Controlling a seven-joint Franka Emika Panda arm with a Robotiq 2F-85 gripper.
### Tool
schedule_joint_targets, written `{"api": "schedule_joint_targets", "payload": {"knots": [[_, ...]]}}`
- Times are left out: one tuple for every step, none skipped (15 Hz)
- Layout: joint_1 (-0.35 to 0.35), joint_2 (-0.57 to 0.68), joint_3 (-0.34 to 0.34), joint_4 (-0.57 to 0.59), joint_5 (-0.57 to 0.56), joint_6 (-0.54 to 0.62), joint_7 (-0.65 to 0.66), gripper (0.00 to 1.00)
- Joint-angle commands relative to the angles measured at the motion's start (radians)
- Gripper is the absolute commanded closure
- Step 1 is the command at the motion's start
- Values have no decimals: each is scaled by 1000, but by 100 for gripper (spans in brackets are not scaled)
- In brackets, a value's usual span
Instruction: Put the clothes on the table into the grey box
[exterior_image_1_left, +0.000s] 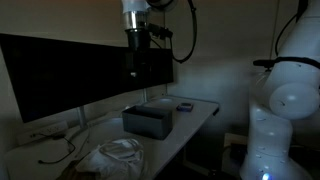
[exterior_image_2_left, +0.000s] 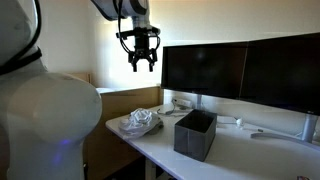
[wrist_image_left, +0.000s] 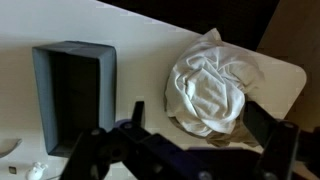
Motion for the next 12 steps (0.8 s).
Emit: {"api": "schedule_joint_targets", "payload": {"knots": [[26, 78, 39, 34, -15, 7, 28, 0], [23, 43, 17, 8, -4, 5, 3, 0], [29, 60, 26, 14, -4, 5, 6, 0], [33, 72, 32, 21, -5, 5, 10, 0], [33, 78, 35, 26, -5, 5, 11, 0], [33, 80, 34, 29, -5, 5, 11, 0], [33, 68, 35, 22, -2, 11, 24, 0], [35, 52, 36, 10, 6, 32, 31, 0], [34, 51, 42, 10, -3, 42, 45, 0], [34, 59, 45, 14, -6, 50, 48, 0], [35, 65, 47, 15, -6, 58, 48, 0], [36, 87, 51, 21, -10, 62, 49, 0]]}}
